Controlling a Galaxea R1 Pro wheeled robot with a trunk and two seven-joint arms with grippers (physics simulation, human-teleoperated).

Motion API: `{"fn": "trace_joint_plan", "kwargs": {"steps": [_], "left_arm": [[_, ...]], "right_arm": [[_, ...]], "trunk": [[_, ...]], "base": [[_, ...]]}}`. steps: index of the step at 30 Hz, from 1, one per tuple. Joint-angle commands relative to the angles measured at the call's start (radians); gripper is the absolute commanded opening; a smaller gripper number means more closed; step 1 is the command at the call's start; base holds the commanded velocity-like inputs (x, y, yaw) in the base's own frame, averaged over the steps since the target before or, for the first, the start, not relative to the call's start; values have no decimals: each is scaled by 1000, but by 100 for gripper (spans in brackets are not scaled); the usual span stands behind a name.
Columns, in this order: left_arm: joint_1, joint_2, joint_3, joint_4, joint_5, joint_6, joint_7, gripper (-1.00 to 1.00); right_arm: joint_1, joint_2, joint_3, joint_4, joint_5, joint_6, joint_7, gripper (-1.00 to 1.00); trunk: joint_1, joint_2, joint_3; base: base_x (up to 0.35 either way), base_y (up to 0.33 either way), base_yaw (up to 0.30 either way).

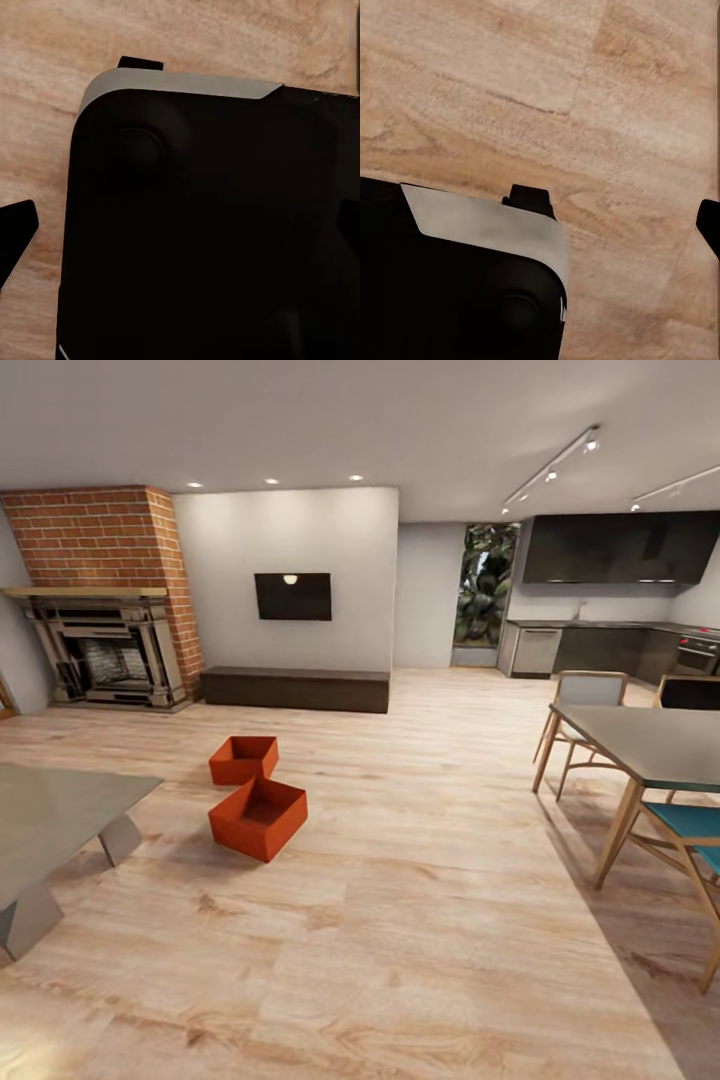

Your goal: Move the two storage containers from the living room to the garage. In the garage, place one container on the floor and stack the other container on top of it (either order is fine).

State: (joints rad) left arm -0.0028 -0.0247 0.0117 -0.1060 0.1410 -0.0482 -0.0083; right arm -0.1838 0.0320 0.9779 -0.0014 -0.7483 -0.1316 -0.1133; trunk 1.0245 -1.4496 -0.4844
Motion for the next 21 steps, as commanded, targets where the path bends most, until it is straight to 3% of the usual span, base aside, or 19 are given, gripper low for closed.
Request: {"fn": "trace_joint_plan", "kwargs": {"steps": [1,21], "left_arm": [[0,0,1,0,8,-2,-1,100],[0,0,0,0,8,-2,-1,100]], "right_arm": [[0,0,8,0,-8,-2,-3,100],[0,0,8,0,-6,-3,-3,100]], "trunk": [[1,0,-1],[1,0,-1]], "base": [[322,0,0],[322,0,0]]}}
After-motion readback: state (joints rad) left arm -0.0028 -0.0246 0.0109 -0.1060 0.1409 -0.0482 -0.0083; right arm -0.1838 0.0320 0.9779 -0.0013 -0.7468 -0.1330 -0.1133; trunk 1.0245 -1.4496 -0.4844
